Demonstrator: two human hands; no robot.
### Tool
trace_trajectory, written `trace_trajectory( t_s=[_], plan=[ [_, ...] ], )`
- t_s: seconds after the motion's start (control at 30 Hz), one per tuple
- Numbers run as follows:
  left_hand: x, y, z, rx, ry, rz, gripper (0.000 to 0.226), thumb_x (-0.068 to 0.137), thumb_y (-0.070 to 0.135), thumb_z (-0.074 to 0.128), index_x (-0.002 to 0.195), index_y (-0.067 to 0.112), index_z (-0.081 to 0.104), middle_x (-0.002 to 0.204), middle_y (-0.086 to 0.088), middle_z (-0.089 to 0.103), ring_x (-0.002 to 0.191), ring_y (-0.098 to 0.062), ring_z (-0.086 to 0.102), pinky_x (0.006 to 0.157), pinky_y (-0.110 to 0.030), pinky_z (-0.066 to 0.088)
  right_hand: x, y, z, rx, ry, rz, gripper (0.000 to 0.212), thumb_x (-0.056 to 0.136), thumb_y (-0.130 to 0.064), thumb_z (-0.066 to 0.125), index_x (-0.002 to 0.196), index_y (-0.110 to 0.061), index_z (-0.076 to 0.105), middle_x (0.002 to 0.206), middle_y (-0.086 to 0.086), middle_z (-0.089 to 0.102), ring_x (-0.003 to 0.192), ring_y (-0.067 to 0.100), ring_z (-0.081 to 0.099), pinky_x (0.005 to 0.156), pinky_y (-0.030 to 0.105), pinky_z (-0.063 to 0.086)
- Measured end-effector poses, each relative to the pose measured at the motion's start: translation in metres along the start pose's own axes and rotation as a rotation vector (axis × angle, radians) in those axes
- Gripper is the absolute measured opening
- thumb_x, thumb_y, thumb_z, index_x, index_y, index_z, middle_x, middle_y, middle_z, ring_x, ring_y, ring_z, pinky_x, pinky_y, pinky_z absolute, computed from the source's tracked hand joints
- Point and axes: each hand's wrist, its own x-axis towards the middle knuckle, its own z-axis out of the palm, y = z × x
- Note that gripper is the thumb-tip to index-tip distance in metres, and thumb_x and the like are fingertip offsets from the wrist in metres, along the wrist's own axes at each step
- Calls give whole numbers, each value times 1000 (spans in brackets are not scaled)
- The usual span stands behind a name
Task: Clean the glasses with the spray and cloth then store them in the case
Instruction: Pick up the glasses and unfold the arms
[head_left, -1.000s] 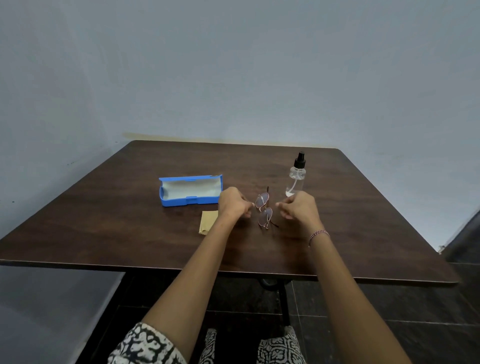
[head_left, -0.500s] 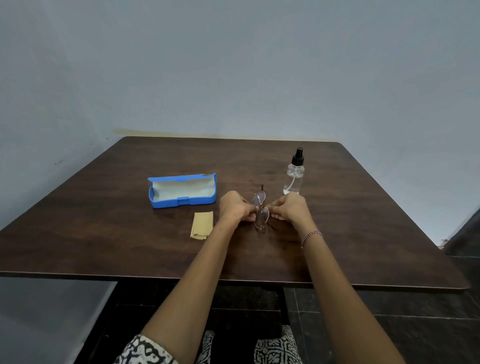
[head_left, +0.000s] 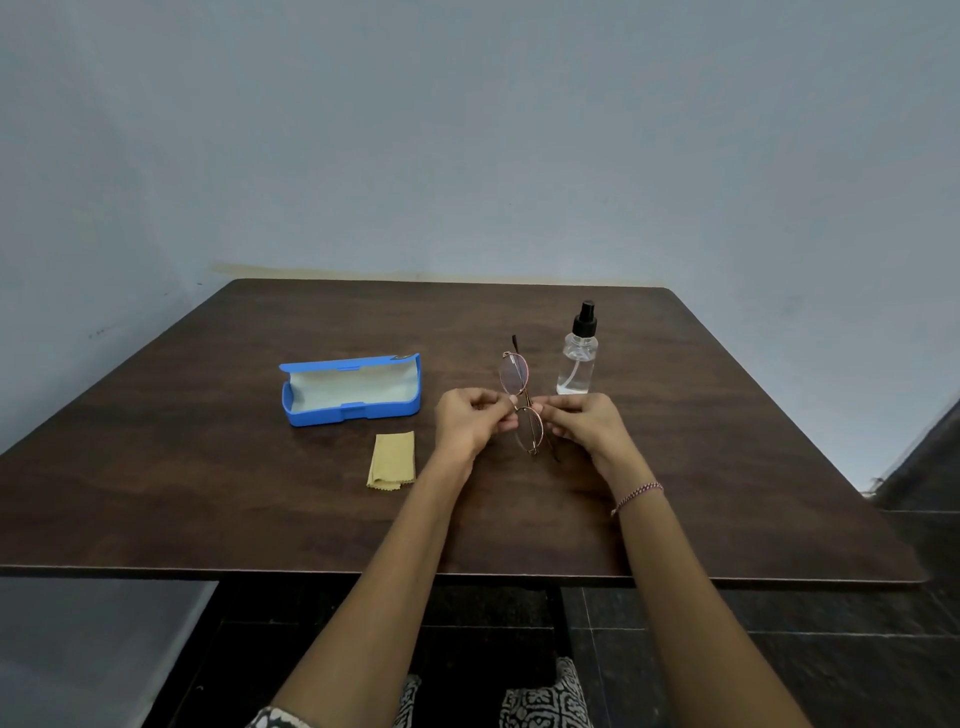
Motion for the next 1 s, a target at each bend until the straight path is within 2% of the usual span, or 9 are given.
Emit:
trace_trajectory(
  t_s=[0.2,0.33,0.43,0.57,0.73,0.83,0.9,1.0],
  plan=[
    [0,-2,0,-200,6,43,12,84,1,67,91,-8,65,72,-12,65,58,-6,67,61,-16,56,-6,3,-8,-14,-29,-40,4,79,-16,73,83,-15,74,58,-5,60,56,6,47,58,13,44],
    [1,-2,-6,-250,-9,41,10,83,1,67,90,-6,66,71,-9,66,59,-6,67,60,-16,55,-8,2,-8,-73,-64,-70,6,79,-18,74,85,-15,74,61,-9,63,62,9,49,65,20,44],
    [-1,-1,-7,-270,-62,28,8,83,3,68,88,-3,67,71,-8,67,62,-8,68,61,-17,56,-8,2,-9,-65,-33,-90,2,81,-16,73,81,-18,74,57,-8,61,56,7,48,59,15,45],
    [-1,1,-9,-270,-120,11,7,84,6,68,88,1,69,76,-10,69,68,-11,68,64,-20,57,-9,2,-11,-41,34,-141,7,83,-15,71,76,-18,72,60,-8,66,48,2,45,50,13,42],
    [2,3,-12,-351,-74,35,13,91,3,55,88,5,68,77,-9,71,71,-16,66,59,-23,57,-9,2,-15,-111,93,-236,11,85,-16,68,78,-23,70,62,-8,64,46,-4,47,47,9,38],
    [5,4,-17,-386,-55,64,22,93,5,49,98,10,70,82,-7,72,72,-14,67,60,-26,57,-8,3,-19,-174,118,-270,11,86,-15,67,80,-23,69,58,-11,60,42,-2,40,46,10,34],
    [5,5,-19,-379,-76,99,24,95,15,49,98,16,72,86,-5,71,73,-13,67,62,-28,57,-9,3,-22,-184,146,-297,8,87,-15,66,83,-21,70,59,-16,60,46,-3,45,50,8,36],
    [2,5,-19,-355,-87,122,18,92,24,58,89,17,75,85,-4,72,69,-12,67,59,-25,56,-11,1,-24,-190,188,-349,7,86,-16,66,84,-21,70,77,-11,68,64,-5,55,62,7,41]
  ],
)
